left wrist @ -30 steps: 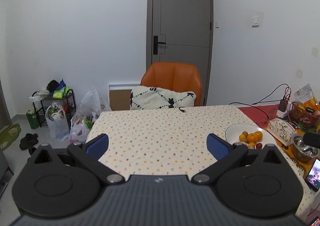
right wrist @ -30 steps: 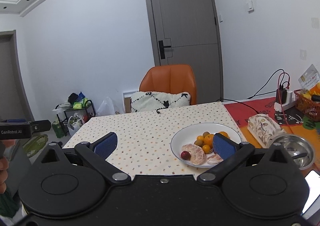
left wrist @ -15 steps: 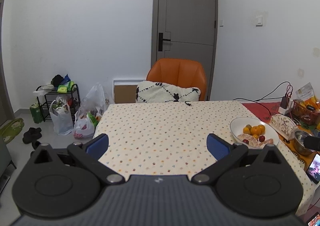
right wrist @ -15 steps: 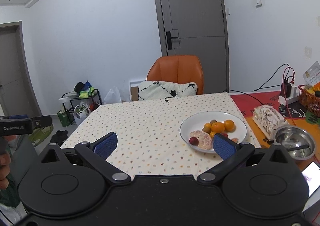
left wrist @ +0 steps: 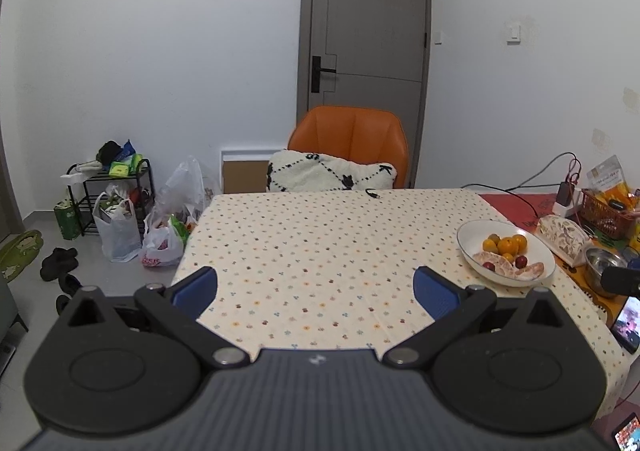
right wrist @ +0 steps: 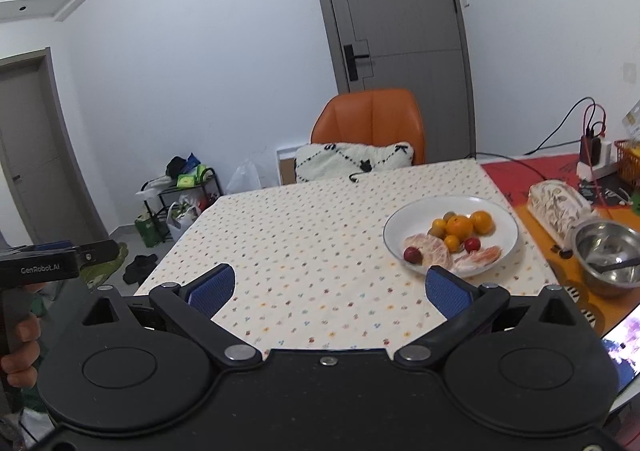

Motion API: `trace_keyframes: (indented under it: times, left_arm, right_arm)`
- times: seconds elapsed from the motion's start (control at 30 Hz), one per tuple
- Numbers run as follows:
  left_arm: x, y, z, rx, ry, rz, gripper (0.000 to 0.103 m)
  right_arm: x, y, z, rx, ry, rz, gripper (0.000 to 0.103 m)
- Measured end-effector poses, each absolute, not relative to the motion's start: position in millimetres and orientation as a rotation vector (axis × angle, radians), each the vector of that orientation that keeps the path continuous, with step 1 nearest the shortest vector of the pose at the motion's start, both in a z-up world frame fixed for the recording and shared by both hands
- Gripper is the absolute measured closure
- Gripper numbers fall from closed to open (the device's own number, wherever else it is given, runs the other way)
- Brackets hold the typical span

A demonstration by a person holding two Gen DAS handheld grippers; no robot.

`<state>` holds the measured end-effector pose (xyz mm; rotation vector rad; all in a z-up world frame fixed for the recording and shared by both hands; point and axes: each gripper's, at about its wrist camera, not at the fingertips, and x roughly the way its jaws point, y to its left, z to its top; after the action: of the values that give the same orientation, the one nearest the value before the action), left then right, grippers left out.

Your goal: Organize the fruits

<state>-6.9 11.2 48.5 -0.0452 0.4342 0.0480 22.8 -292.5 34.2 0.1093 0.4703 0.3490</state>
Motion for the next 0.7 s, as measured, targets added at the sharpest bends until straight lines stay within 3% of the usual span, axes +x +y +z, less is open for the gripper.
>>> trace_keyframes:
  times: [0.7]
  left_arm:
    - [-1.6, 10.3, 36.6, -0.058, 0.473, 0.035, 0.0]
  right_arm:
    - [23.4, -288.7, 27.7, 0.045, 0.448, 0.305, 0.0]
